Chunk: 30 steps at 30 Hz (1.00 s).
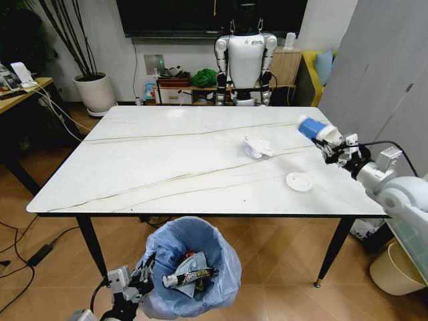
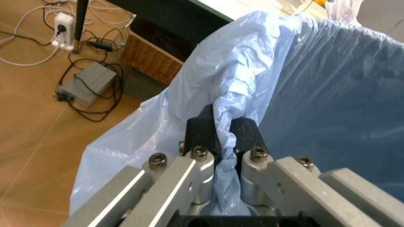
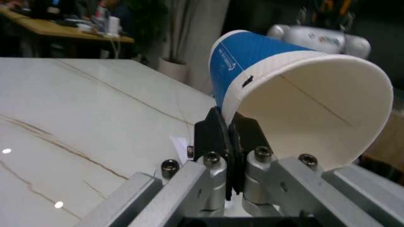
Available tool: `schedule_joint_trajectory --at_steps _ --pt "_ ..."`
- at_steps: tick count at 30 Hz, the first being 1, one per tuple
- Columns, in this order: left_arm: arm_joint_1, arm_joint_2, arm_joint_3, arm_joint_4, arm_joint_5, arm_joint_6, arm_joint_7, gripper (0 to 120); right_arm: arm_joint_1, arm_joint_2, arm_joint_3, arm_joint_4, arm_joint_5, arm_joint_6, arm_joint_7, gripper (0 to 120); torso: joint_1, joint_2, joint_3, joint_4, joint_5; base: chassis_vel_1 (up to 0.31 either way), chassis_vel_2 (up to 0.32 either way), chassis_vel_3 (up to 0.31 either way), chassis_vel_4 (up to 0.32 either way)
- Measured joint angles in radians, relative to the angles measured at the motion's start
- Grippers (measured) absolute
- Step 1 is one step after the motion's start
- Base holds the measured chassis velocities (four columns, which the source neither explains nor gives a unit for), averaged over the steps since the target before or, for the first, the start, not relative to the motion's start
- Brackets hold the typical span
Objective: Pick up the trash bin and place the trash from the table into it.
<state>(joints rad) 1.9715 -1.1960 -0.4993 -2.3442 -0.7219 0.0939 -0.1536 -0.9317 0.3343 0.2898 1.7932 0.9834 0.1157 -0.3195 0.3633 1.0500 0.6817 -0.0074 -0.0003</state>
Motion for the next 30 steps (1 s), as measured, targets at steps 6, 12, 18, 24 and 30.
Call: schedule_joint_trajectory --at_steps 6,12,18,24,30 --pt "-0.072 0.040 0.009 0.043 -0.071 0.027 -0.044 0 -0.010 -0.064 0.039 0.069 -0.031 0.084 -0.212 0 0.000 0.000 0.000 -0.0002 0.0006 0.000 0.000 0.000 0.000" --pt "-0.129 0.064 0.009 0.080 -0.127 0.040 -0.074 0 0.013 -0.074 -0.004 0.134 -0.055 0.098 -0.250 0 0.000 0.000 0.000 -0.0001 0.0003 0.000 0.000 0.000 0.000" --pt "-0.124 0.063 0.004 0.080 -0.135 0.041 -0.075 0 0.005 -0.066 -0.035 0.179 -0.094 0.126 -0.318 0 0.000 0.000 0.000 -0.0001 0.0003 0.000 0.000 0.000 0.000" --pt "-0.125 0.061 -0.002 0.075 -0.132 0.041 -0.084 0 -0.001 -0.086 -0.050 0.245 -0.177 0.146 -0.364 0 0.000 0.000 0.000 -0.0002 0.0000 0.000 0.000 0.000 0.000" --pt "-0.115 0.039 0.011 0.054 -0.118 0.050 -0.086 0 0.007 -0.112 -0.093 0.348 -0.286 0.142 -0.385 0 0.000 0.000 0.000 -0.0002 0.0003 0.000 0.000 0.000 0.000"
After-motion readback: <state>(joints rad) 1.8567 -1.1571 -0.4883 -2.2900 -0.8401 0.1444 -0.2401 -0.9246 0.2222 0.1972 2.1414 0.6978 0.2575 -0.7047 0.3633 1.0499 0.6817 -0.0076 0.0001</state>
